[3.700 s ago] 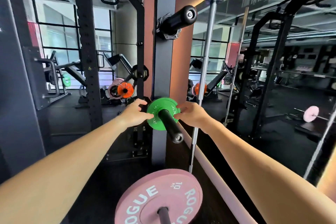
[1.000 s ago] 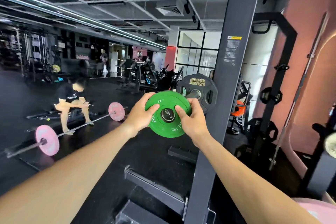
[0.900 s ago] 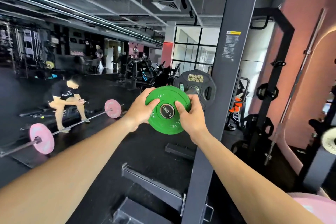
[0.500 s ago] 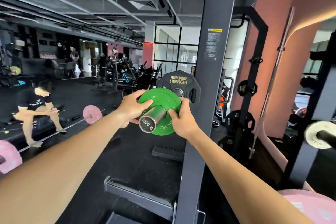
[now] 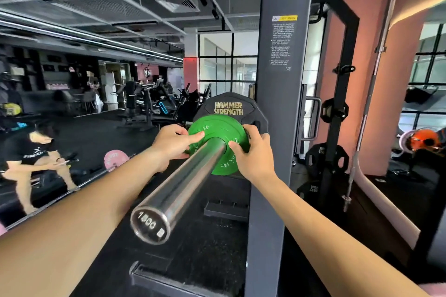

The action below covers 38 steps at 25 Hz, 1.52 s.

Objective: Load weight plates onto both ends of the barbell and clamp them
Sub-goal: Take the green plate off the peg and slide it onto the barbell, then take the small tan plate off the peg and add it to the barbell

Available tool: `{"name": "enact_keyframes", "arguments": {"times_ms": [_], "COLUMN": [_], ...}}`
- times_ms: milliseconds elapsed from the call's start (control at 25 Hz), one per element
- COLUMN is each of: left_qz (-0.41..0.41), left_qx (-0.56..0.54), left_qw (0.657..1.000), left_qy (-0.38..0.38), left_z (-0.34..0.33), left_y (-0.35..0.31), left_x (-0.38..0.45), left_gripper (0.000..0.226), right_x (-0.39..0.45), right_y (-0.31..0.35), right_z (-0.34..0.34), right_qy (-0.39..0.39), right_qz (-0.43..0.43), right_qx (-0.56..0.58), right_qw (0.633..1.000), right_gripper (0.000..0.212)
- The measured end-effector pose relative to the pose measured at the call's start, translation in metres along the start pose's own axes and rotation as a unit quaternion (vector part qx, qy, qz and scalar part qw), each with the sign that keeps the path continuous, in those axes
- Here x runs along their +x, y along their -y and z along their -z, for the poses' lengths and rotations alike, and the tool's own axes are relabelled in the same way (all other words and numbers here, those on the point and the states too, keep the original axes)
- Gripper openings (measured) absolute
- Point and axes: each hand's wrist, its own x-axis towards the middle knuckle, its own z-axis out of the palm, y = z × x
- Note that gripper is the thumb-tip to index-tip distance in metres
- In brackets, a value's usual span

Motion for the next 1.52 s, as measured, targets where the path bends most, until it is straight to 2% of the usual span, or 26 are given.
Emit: {"name": "enact_keyframes", "arguments": {"times_ms": [120,240,480,600,720,840,920,1160,1320,1520], "left_qz": [0.025,0.037,0.035,0.039,0.035,-0.004,-0.035,-0.12,-0.133,-0.14], "left_qx": [-0.013,-0.018,-0.024,-0.005,0.035,0.08,0.094,0.079,0.067,0.053], "left_qw": [0.999,0.996,0.997,0.997,0.995,0.992,0.992,0.989,0.985,0.976], "left_qy": [0.044,0.082,0.064,0.068,0.088,0.096,0.083,0.046,0.083,0.157], "left_z": [-0.017,-0.03,-0.042,-0.039,-0.027,-0.001,0.018,0.035,0.003,-0.075], "left_y": [0.008,0.017,0.027,0.023,0.006,-0.025,-0.05,-0.105,-0.12,-0.143], "left_x": [0.045,0.079,0.109,0.1,0.073,0.032,-0.002,-0.115,-0.174,-0.229], "left_gripper": [0.026,0.028,0.036,0.033,0.031,0.023,0.019,0.01,0.009,0.011], "right_x": [0.035,0.067,0.091,0.093,0.086,0.064,0.043,-0.042,-0.088,-0.129], "right_y": [-0.017,-0.033,-0.054,-0.054,-0.042,-0.025,-0.01,0.035,0.044,0.035], "right_z": [-0.008,-0.016,-0.029,-0.029,-0.02,-0.003,0.011,0.081,0.142,0.245], "right_qy": [-0.046,-0.067,-0.108,-0.104,-0.044,0.041,0.065,0.089,0.081,0.047], "right_qz": [0.013,0.036,0.121,0.113,0.075,0.051,0.049,0.029,0.016,-0.024], "right_qx": [-0.021,-0.053,-0.145,-0.139,-0.131,-0.133,-0.12,-0.082,-0.088,-0.102], "right_qw": [0.999,0.996,0.976,0.978,0.988,0.989,0.989,0.992,0.993,0.993], "right_gripper": [0.048,0.043,0.026,0.019,0.018,0.023,0.019,0.01,0.009,0.007]}}
